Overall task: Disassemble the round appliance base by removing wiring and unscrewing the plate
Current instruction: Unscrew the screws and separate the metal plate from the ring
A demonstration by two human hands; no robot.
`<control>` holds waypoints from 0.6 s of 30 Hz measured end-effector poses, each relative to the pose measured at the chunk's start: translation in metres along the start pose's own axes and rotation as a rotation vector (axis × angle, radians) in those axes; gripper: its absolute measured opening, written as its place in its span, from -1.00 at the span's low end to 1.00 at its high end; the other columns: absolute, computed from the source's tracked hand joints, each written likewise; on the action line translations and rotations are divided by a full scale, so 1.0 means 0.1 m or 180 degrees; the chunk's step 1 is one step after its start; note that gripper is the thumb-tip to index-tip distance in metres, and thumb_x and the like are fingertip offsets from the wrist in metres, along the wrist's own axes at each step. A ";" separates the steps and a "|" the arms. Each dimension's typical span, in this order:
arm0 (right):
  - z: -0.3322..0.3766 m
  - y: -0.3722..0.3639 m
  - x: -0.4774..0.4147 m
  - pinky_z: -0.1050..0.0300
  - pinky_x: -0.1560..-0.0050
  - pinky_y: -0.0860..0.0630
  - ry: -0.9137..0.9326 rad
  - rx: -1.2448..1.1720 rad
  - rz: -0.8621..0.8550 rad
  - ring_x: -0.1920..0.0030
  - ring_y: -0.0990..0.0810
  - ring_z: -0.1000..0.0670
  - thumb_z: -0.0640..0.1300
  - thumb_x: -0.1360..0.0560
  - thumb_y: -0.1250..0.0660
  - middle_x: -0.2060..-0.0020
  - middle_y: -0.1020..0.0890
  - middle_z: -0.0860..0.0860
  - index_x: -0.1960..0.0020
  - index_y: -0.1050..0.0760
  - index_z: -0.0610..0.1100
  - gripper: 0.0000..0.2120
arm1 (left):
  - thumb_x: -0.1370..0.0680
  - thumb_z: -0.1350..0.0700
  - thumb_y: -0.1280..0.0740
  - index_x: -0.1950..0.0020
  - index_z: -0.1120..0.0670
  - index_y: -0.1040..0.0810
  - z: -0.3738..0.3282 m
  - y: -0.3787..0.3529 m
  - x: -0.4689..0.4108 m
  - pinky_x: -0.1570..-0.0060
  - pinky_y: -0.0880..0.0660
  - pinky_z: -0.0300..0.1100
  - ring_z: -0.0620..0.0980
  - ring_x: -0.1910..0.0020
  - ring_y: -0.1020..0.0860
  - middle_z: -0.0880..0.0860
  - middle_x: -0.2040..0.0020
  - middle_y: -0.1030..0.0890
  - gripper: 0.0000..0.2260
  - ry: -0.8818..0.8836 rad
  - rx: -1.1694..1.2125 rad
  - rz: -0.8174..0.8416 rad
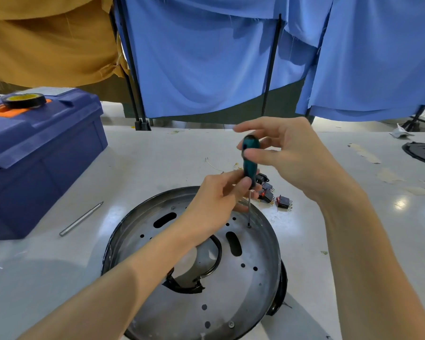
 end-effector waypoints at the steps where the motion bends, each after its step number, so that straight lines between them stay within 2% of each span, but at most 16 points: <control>1: -0.02 0.01 0.00 0.28 0.05 -0.61 -0.0078 -0.0232 0.0031 0.10 -0.68 0.12 -0.33 -0.49 -0.37 0.10 -0.69 0.08 -0.09 -0.61 -0.04 -0.73 | -0.62 0.17 -0.22 -0.16 0.06 -0.58 0.00 0.02 -0.01 0.09 -0.61 -0.23 -0.11 0.02 -0.65 0.00 0.01 -0.68 -0.82 -0.0007 0.0015 -0.0026; 3: -0.04 -0.01 0.01 0.26 0.01 -0.61 -0.0133 -0.0439 0.0180 0.08 -0.69 0.10 -0.28 -0.53 -0.34 0.07 -0.69 0.07 -0.05 -0.62 -0.03 -0.79 | -0.60 0.19 -0.28 -0.06 0.06 -0.61 0.02 0.06 -0.03 0.08 -0.61 -0.22 -0.10 0.03 -0.66 0.00 0.08 -0.70 -0.87 0.0003 0.0004 -0.0124; 5: -0.03 -0.05 0.02 0.40 0.12 -0.53 -0.0051 -0.0134 0.0262 0.06 -0.64 0.17 -0.05 -0.48 -0.42 0.07 -0.65 0.20 0.00 -0.63 0.10 -0.89 | -0.55 0.15 -0.36 0.00 0.10 -0.58 0.03 0.08 -0.05 0.05 -0.62 -0.16 -0.01 0.06 -0.68 -0.03 0.15 -0.70 -0.93 0.0049 0.0007 -0.0173; 6: -0.03 -0.05 0.02 0.44 0.19 -0.50 -0.0031 0.0028 0.0218 0.07 -0.61 0.18 0.01 -0.44 -0.46 0.09 -0.63 0.23 0.02 -0.63 0.14 -0.87 | -0.53 0.13 -0.38 -0.01 0.11 -0.57 0.03 0.08 -0.05 0.04 -0.62 -0.12 0.02 0.07 -0.68 -0.04 0.16 -0.69 -0.91 0.0043 -0.0007 -0.0185; 7: -0.03 -0.04 0.02 0.43 0.20 -0.49 -0.0027 0.0104 0.0119 0.10 -0.60 0.17 0.00 -0.42 -0.48 0.10 -0.62 0.24 0.02 -0.63 0.15 -0.85 | -0.53 0.12 -0.37 -0.02 0.10 -0.57 0.04 0.07 -0.04 0.03 -0.62 -0.10 0.03 0.06 -0.68 -0.04 0.14 -0.69 -0.90 0.0047 -0.0011 -0.0166; 9: -0.03 0.00 0.01 0.31 0.11 -0.56 -0.0025 0.0035 -0.0036 0.13 -0.64 0.13 -0.15 -0.43 -0.48 0.12 -0.65 0.17 -0.03 -0.64 0.10 -0.77 | -0.58 0.14 -0.31 -0.03 0.01 -0.60 0.04 0.03 -0.03 0.06 -0.61 -0.18 -0.08 0.01 -0.66 -0.06 0.09 -0.70 -0.90 0.0050 0.0040 -0.0073; 11: -0.03 0.02 0.01 0.27 0.10 -0.62 -0.0076 -0.0398 0.0035 0.13 -0.70 0.09 -0.34 -0.44 -0.42 0.13 -0.71 0.08 -0.06 -0.64 0.00 -0.69 | -0.61 0.18 -0.26 -0.03 -0.06 -0.60 0.03 0.01 -0.02 0.08 -0.60 -0.24 -0.16 -0.04 -0.63 -0.11 0.05 -0.70 -0.82 0.0063 0.0065 0.0002; 12: -0.03 0.01 0.02 0.30 0.09 -0.61 -0.0083 -0.0563 0.0125 0.12 -0.71 0.09 -0.35 -0.45 -0.40 0.11 -0.71 0.06 -0.06 -0.64 -0.02 -0.70 | -0.59 0.18 -0.29 -0.02 -0.05 -0.61 0.05 0.02 -0.03 0.06 -0.61 -0.21 -0.14 -0.03 -0.64 -0.09 0.03 -0.70 -0.84 0.0093 0.0051 -0.0024; 14: -0.02 -0.05 0.02 0.48 0.08 -0.52 -0.0024 -0.0383 0.0275 0.08 -0.66 0.21 -0.14 -0.45 -0.45 0.06 -0.68 0.17 -0.04 -0.64 0.09 -0.80 | -0.51 0.10 -0.40 -0.01 0.03 -0.61 0.05 0.05 -0.04 0.05 -0.62 -0.13 -0.06 0.08 -0.67 -0.01 0.05 -0.69 -0.90 0.0130 0.0009 -0.0152; 16: -0.01 -0.08 0.02 0.58 0.15 -0.44 0.0043 0.0092 0.0253 0.04 -0.57 0.30 0.03 -0.41 -0.47 0.06 -0.61 0.26 0.01 -0.62 0.19 -0.83 | -0.44 0.03 -0.46 -0.02 0.10 -0.58 0.05 0.08 -0.04 0.11 -0.62 -0.18 -0.06 0.18 -0.67 0.02 0.09 -0.68 -0.77 0.0112 0.0014 -0.0255; 18: 0.00 -0.04 0.00 0.45 0.12 -0.52 0.0038 0.0157 0.0041 0.09 -0.60 0.21 -0.09 -0.44 -0.47 0.08 -0.63 0.20 0.00 -0.62 0.15 -0.81 | -0.52 0.07 -0.38 -0.04 0.06 -0.59 0.04 0.06 -0.03 0.08 -0.62 -0.18 -0.06 0.09 -0.66 0.00 0.07 -0.69 -0.87 0.0071 0.0069 -0.0159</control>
Point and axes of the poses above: each hand's wrist, its own x-axis away from the middle knuckle, its own y-axis out of the back of the hand, z = x × y, the point moved 7 cm from there along -x, towards the middle knuckle
